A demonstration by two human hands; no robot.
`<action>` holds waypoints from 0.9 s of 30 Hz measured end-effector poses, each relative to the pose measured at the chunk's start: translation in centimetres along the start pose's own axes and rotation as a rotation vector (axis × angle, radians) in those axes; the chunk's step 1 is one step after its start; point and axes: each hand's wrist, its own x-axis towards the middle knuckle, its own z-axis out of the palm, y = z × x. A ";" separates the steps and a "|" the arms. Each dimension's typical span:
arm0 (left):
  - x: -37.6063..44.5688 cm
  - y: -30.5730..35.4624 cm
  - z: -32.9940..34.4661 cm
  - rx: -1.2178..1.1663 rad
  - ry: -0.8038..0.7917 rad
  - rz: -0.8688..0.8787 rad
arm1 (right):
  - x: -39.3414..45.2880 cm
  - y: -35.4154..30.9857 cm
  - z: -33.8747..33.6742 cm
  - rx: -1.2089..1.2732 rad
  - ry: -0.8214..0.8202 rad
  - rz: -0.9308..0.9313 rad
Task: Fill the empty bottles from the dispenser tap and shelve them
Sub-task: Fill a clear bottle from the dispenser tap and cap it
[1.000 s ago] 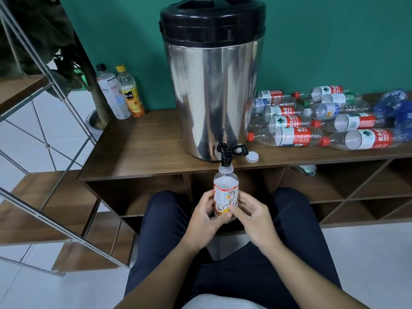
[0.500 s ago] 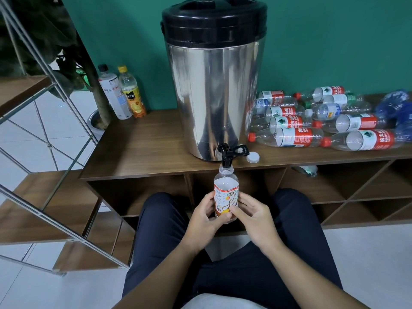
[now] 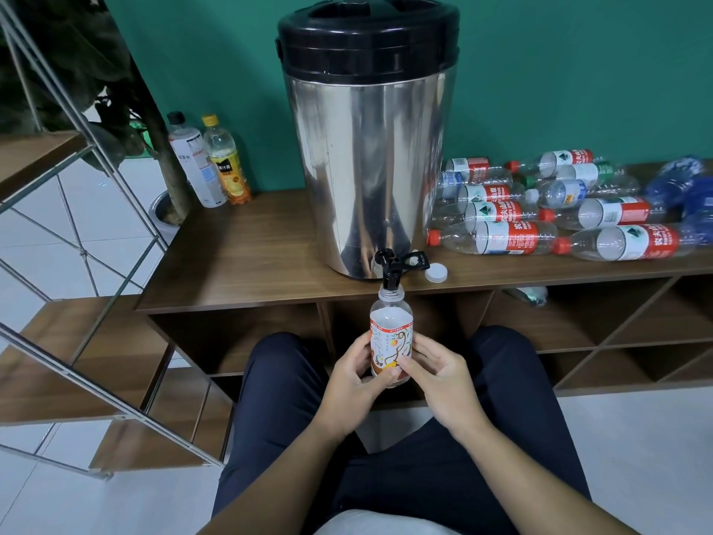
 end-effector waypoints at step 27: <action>-0.5 0.7 0.2 -0.015 0.005 0.004 | 0.1 0.5 0.0 -0.021 -0.014 -0.010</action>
